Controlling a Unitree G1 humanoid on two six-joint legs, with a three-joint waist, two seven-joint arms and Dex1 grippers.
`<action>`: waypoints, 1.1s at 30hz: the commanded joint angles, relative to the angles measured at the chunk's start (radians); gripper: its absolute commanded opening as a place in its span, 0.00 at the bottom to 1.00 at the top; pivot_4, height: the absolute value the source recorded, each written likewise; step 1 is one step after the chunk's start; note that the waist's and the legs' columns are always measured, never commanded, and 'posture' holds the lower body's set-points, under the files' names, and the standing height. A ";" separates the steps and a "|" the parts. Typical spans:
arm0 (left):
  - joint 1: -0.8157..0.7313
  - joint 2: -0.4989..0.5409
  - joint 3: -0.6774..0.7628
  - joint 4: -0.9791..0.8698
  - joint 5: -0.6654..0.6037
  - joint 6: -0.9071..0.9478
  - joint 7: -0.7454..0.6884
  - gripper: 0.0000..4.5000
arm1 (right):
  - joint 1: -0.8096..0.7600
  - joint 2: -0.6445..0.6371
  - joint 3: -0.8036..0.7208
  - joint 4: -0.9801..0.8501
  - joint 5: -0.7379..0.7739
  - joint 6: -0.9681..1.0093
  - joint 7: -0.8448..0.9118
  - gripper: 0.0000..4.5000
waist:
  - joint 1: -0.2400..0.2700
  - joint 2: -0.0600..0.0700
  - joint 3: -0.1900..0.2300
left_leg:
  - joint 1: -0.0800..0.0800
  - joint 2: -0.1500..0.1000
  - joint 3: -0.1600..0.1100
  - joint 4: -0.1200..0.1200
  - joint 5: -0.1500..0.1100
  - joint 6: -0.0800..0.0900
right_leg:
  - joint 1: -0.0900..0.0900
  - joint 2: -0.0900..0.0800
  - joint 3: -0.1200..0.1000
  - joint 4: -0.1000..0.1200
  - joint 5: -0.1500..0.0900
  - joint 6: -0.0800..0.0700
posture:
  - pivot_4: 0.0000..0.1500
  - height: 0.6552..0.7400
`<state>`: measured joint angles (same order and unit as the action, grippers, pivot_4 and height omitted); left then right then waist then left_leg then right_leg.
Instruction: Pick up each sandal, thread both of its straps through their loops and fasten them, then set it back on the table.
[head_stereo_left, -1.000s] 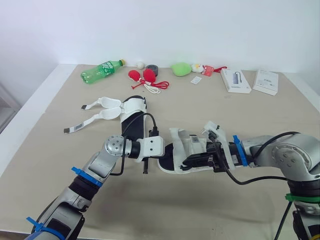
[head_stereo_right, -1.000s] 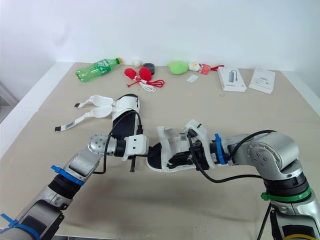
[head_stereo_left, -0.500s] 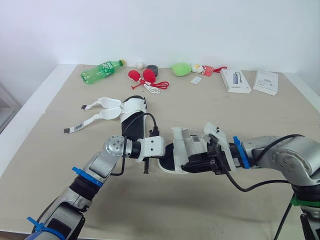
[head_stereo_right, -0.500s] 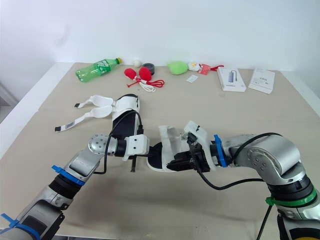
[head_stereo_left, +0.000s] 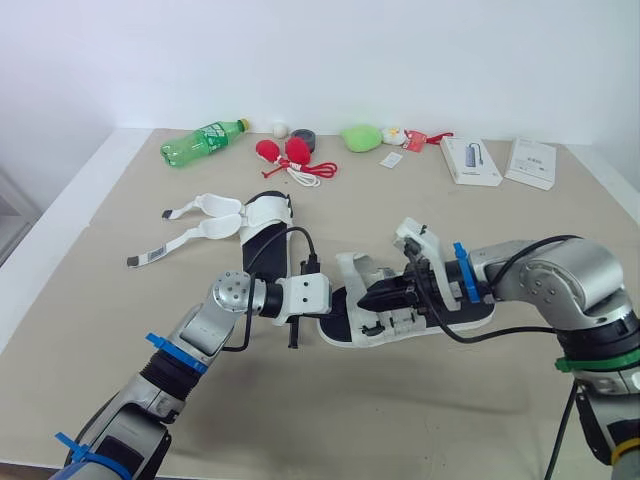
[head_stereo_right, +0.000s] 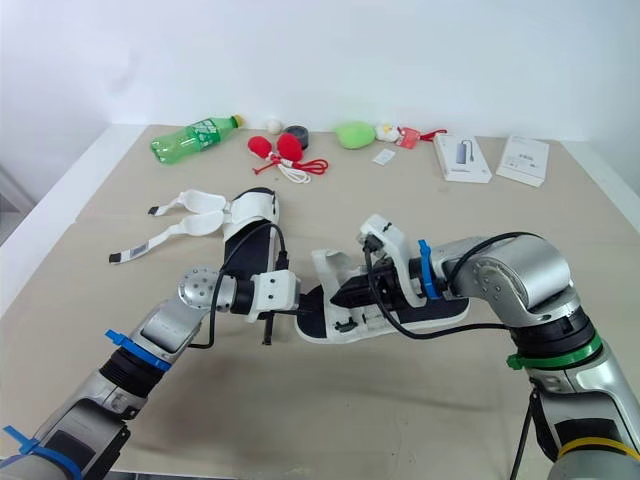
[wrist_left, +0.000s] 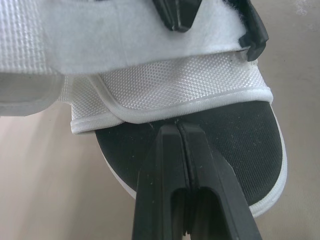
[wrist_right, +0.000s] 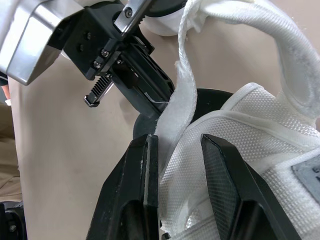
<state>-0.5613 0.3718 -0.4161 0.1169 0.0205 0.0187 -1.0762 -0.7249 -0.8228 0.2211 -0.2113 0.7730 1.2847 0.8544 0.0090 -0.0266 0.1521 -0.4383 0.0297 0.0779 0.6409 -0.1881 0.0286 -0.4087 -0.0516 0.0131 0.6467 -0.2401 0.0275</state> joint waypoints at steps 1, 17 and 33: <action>0.011 0.004 -0.020 0.016 0.018 0.009 0.002 0.00 | -0.036 0.012 0.001 0.016 -0.027 -0.010 0.015 0.35 | 0.000 0.000 0.000 | 0.000 0.000 0.000 0.000 0.000 0.000 | 0.000 0.000 0.000 0.000 0.000 0.000 | 1.00 1.00; 0.009 0.003 -0.019 0.017 0.019 0.009 0.004 0.00 | -0.069 0.057 -0.039 0.053 -0.034 0.032 0.053 0.02 | 0.000 0.000 0.000 | 0.000 0.000 0.000 0.000 0.000 0.000 | 0.000 -0.001 -0.001 0.000 0.000 0.000 | 1.00 1.00; 0.007 -0.001 -0.027 0.021 0.021 0.004 0.000 0.00 | 0.190 0.029 -0.198 -0.174 0.054 0.061 -0.016 0.02 | 0.000 0.000 0.000 | 0.000 -0.001 0.000 0.000 0.000 0.000 | 0.000 -0.002 -0.001 0.000 0.000 0.001 | 1.00 1.00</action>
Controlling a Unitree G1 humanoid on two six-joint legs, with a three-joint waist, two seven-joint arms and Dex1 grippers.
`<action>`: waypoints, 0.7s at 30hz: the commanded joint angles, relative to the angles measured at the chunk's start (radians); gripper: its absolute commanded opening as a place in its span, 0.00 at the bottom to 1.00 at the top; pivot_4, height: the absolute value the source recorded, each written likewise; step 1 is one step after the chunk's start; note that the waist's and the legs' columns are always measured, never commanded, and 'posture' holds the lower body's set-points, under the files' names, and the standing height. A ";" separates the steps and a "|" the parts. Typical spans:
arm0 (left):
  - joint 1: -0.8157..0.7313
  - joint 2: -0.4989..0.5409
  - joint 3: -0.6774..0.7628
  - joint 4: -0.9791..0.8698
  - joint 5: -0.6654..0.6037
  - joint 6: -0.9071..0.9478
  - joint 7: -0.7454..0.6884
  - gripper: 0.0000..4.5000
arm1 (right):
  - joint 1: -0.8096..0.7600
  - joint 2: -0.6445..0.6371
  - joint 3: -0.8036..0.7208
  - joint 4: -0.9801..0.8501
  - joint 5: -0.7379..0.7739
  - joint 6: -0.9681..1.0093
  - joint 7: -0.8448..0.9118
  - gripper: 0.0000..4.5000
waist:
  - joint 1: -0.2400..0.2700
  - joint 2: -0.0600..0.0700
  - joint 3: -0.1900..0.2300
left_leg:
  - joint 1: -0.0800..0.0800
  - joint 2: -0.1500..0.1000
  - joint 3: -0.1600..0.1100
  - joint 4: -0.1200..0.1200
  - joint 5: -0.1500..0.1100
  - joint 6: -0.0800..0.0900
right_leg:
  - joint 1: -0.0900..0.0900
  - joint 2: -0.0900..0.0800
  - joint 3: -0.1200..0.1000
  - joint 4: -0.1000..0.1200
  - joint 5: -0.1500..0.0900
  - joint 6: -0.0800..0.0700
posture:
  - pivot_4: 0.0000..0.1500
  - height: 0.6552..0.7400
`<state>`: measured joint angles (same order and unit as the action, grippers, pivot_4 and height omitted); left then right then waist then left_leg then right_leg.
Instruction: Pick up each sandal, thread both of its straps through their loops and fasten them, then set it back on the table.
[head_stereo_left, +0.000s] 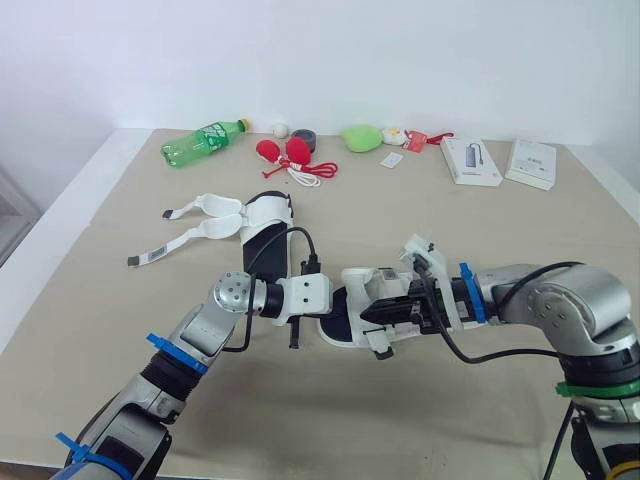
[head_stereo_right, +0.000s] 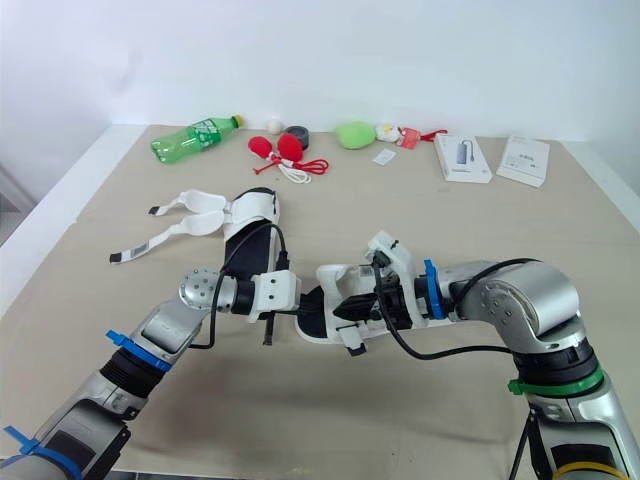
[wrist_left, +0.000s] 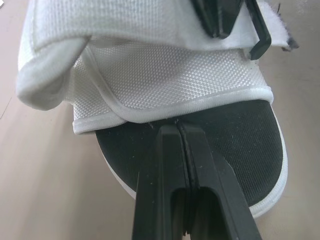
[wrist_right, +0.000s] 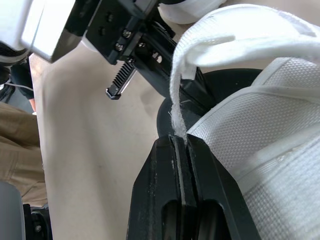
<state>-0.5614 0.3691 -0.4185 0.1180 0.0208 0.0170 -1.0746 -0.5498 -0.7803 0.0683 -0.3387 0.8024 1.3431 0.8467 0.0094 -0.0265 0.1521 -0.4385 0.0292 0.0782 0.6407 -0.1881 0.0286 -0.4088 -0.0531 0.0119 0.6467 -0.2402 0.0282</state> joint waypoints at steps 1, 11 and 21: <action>0.008 0.002 -0.025 0.019 0.020 0.006 -0.003 0.00 | 0.022 -0.013 -0.053 -0.054 0.032 0.007 -0.011 0.02 | 0.001 0.000 0.000 | 0.000 0.000 0.000 0.000 0.000 0.000 | 0.000 0.000 0.000 0.000 0.000 0.000 | 1.00 1.00; 0.013 0.009 -0.026 0.010 0.017 0.007 -0.012 0.00 | 0.048 -0.203 -0.149 -0.063 0.121 -0.059 0.184 0.76 | 0.001 0.000 0.000 | 0.000 -0.001 -0.001 0.000 0.000 0.000 | 0.000 0.000 -0.001 0.000 -0.001 0.000 | 1.00 1.00; -0.022 0.025 -0.011 0.066 0.018 -0.023 -0.027 0.00 | 0.380 -0.281 -0.167 -0.169 0.050 -0.226 0.217 0.84 | 0.000 0.000 0.000 | 0.001 0.001 -0.002 -0.001 -0.001 0.001 | 0.002 0.003 -0.001 0.000 -0.003 0.002 | 1.00 1.00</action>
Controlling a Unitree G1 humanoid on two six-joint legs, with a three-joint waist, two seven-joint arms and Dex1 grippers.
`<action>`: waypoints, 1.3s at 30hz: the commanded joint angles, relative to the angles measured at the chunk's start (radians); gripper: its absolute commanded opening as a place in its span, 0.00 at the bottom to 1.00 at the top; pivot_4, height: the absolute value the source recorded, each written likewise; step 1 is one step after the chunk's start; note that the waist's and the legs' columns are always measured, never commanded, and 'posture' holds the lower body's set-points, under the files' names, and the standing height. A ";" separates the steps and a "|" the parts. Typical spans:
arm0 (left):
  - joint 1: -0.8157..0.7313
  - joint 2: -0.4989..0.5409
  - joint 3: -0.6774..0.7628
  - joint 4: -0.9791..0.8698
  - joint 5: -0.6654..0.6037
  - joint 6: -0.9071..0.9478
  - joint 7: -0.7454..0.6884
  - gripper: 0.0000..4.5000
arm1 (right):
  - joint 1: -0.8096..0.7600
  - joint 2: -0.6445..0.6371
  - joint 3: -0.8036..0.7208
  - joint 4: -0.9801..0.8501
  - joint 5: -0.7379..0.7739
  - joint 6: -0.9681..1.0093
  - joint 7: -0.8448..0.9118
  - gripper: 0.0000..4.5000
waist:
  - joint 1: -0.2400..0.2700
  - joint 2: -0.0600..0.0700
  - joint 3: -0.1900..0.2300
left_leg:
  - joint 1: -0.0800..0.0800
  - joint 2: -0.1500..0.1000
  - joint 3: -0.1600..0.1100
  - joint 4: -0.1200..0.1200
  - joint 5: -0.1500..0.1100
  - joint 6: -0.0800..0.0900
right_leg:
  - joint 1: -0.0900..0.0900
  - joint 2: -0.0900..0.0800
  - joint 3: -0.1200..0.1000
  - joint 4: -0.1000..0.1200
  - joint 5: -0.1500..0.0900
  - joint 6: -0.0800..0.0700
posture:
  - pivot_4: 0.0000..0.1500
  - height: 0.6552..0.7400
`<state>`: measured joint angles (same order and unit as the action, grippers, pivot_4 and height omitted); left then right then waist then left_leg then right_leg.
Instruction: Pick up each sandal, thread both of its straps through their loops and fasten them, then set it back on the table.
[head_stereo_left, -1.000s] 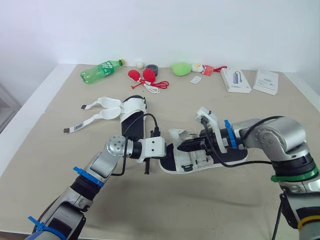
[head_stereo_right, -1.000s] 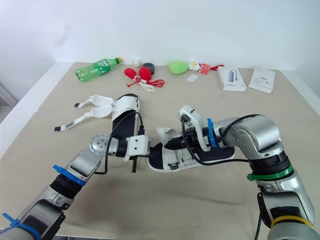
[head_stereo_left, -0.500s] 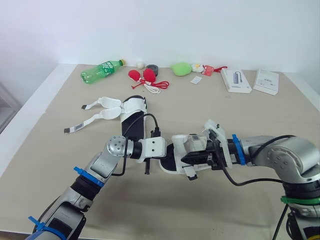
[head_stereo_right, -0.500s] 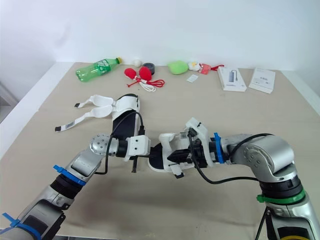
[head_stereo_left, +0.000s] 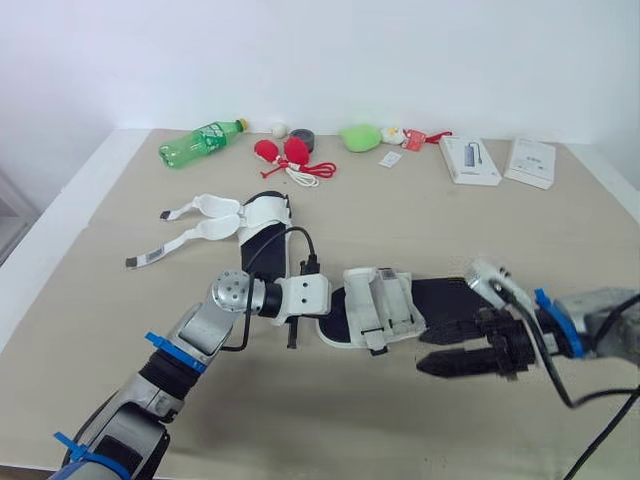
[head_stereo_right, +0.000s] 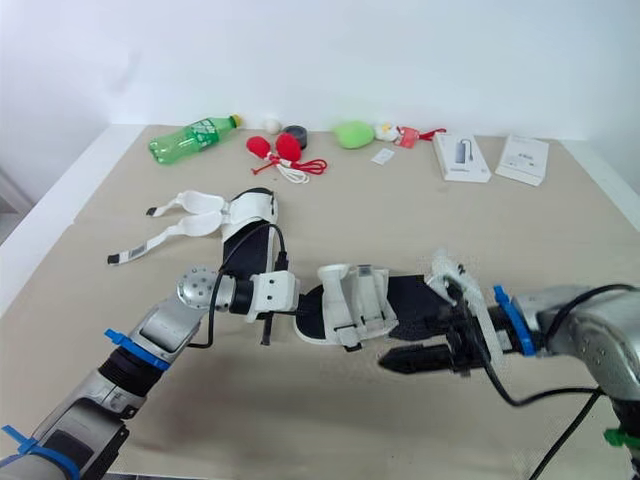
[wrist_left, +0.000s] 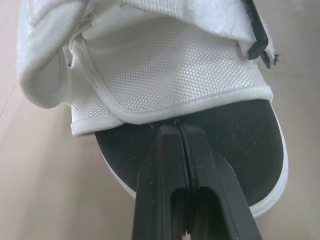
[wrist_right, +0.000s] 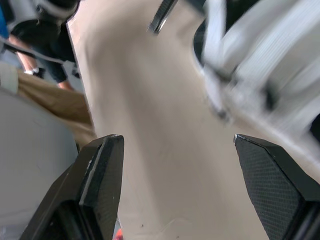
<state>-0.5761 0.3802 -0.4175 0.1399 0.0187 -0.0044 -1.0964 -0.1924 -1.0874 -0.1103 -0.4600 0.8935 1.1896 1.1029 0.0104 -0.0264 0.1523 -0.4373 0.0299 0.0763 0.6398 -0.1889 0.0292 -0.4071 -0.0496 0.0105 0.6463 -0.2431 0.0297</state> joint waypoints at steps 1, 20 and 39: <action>-0.014 0.015 -0.008 0.054 0.021 -0.005 -0.007 0.00 | 0.035 0.052 0.022 -0.052 -0.071 -0.112 -0.064 0.84 | -0.001 0.000 0.000 | 0.000 0.001 0.000 0.001 0.000 0.000 | 0.000 0.002 0.000 0.000 -0.002 0.003 | 1.00 1.00; -0.081 -0.007 0.002 0.169 0.054 -0.072 0.086 0.00 | -0.022 0.305 0.084 -0.083 -0.095 -0.140 -0.329 0.84 | -0.003 0.000 0.000 | 0.000 0.002 0.001 0.003 0.001 -0.001 | -0.001 0.002 0.005 0.000 0.004 0.003 | 1.00 1.00; -0.042 -0.006 -0.004 0.105 0.045 -0.034 0.081 0.00 | -0.037 0.406 0.045 0.016 -0.021 -0.009 -0.436 0.02 | -0.003 0.000 0.000 | 0.000 0.001 0.001 0.002 0.001 -0.001 | -0.001 0.001 0.004 0.000 0.004 0.000 | 1.00 1.00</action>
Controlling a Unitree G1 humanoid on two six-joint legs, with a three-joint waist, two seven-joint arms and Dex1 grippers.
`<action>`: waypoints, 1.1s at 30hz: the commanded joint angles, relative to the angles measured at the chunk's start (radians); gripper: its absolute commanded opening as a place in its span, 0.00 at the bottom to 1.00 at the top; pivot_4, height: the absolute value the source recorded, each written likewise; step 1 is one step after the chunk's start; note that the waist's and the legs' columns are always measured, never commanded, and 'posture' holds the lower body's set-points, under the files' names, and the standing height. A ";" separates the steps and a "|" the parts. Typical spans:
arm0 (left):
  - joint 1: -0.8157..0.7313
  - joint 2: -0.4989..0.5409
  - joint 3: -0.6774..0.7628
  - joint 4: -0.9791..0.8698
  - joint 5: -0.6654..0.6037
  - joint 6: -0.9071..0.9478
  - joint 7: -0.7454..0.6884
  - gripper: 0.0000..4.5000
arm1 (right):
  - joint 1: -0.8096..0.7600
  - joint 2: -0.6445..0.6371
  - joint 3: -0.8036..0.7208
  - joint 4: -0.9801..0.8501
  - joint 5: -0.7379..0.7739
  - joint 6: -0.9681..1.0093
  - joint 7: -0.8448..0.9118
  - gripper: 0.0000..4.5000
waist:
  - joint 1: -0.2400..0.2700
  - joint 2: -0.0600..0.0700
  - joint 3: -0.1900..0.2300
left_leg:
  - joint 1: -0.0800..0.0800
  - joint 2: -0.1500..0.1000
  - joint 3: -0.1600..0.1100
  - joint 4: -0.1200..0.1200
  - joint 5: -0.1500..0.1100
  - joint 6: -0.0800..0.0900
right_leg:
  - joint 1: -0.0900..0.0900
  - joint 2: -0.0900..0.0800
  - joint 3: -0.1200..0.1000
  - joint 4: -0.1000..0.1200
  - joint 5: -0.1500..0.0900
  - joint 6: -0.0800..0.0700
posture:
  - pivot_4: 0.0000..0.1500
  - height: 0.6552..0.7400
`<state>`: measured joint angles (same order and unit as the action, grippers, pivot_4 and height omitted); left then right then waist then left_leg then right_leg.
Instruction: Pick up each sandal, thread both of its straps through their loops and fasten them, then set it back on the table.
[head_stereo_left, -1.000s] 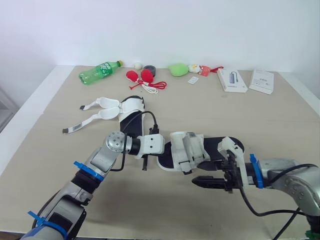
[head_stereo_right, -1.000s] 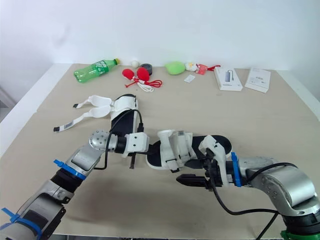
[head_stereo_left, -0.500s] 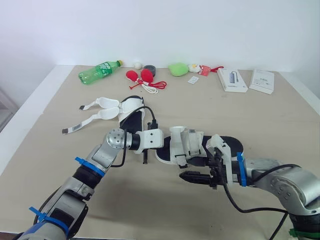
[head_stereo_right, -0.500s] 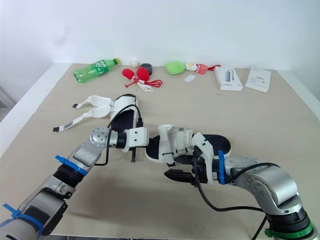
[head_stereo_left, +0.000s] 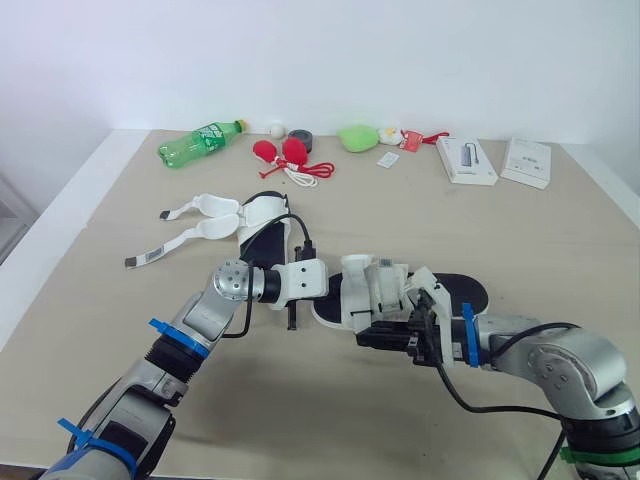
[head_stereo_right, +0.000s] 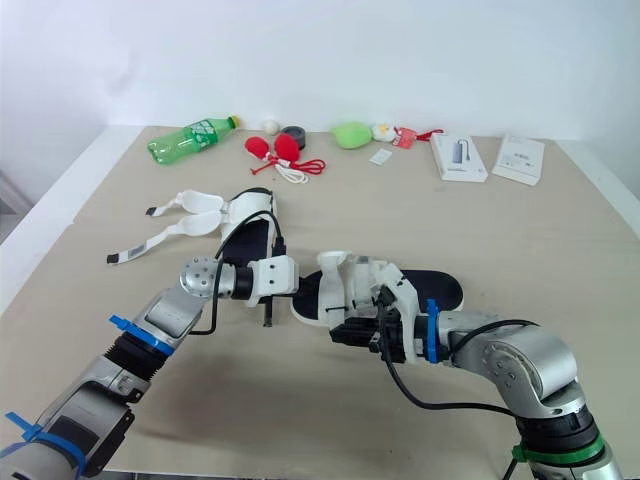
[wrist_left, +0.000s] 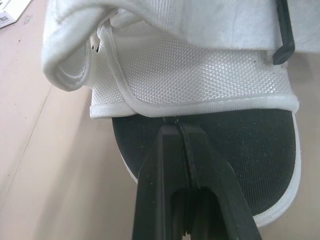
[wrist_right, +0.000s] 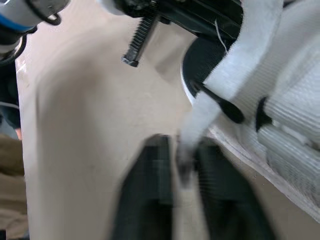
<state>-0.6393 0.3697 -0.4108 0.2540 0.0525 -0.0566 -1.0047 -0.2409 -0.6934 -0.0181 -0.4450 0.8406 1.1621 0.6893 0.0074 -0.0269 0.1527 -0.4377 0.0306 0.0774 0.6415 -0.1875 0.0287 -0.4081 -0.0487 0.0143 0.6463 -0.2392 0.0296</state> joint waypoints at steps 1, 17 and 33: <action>0.022 0.005 -0.011 -0.010 0.011 0.019 -0.012 0.00 | 0.019 0.012 -0.051 0.002 0.032 0.023 -0.027 0.02 | 0.000 0.000 0.000 | 0.000 0.000 0.000 0.000 0.000 0.000 | 0.000 0.001 0.000 0.000 0.000 0.000 | 1.00 1.00; 0.028 -0.001 -0.015 -0.013 0.015 0.016 -0.017 0.00 | 0.228 -0.072 -0.100 -0.157 0.187 0.165 -0.051 0.02 | 0.001 0.000 0.000 | 0.000 0.000 -0.002 -0.001 -0.001 0.000 | 0.001 0.004 0.001 0.000 -0.004 0.004 | 1.00 1.00; 0.030 -0.009 -0.019 -0.005 0.018 0.013 -0.017 0.00 | 0.254 -0.534 -0.016 -0.221 -0.055 -0.197 0.326 0.99 | 0.001 0.000 0.000 | 0.000 -0.001 -0.001 0.000 -0.001 0.000 | 0.001 0.003 0.002 0.000 -0.005 0.006 | 1.00 1.00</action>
<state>-0.6237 0.3624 -0.4049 0.2354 0.0559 -0.0458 -1.0076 0.0079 -1.1596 -0.0528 -0.6496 0.9132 1.1314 0.8940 0.0079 -0.0272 0.1524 -0.4373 0.0303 0.0765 0.6416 -0.1881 0.0285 -0.4074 -0.0456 0.0152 0.6459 -0.2439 0.0353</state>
